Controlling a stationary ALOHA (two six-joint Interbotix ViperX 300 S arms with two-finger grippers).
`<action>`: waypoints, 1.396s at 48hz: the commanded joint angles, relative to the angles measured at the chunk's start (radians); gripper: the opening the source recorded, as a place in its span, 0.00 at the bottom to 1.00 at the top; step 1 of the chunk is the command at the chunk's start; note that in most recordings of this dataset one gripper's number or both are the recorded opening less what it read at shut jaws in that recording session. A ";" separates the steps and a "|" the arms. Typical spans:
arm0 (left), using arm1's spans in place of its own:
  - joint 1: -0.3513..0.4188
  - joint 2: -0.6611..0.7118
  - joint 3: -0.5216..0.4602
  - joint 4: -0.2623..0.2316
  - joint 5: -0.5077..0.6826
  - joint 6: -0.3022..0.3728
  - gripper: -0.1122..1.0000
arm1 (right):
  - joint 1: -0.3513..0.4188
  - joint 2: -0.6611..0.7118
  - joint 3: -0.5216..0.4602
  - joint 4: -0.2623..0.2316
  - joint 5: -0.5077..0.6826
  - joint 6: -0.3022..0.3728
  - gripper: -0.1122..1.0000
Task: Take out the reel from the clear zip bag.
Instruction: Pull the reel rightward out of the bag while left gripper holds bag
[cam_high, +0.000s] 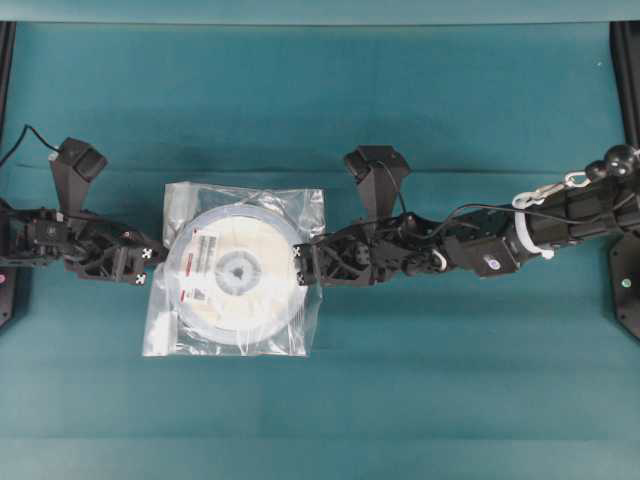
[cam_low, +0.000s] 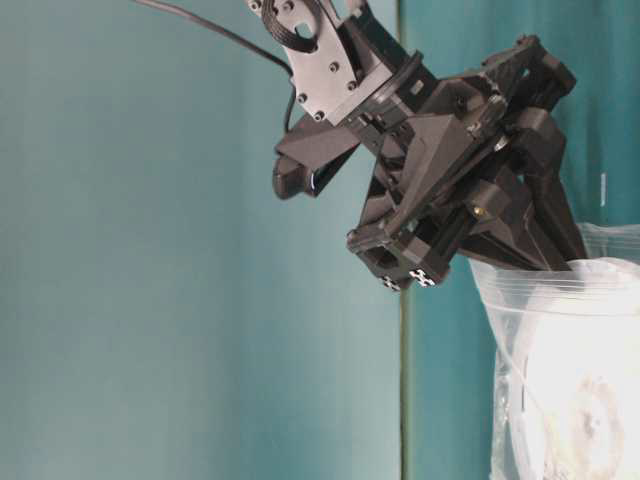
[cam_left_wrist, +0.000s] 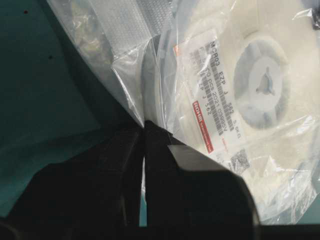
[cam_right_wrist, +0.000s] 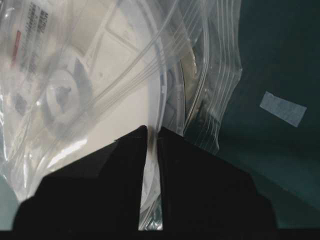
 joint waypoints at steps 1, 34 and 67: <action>-0.006 0.032 -0.029 0.003 0.006 0.000 0.07 | 0.003 -0.012 0.002 0.005 -0.005 0.008 0.19; -0.006 0.032 -0.029 0.003 0.006 0.000 0.07 | 0.009 -0.052 0.057 0.005 0.006 0.005 0.17; -0.006 0.032 -0.029 0.003 0.006 -0.005 0.07 | 0.008 -0.282 0.337 0.006 0.054 0.006 0.17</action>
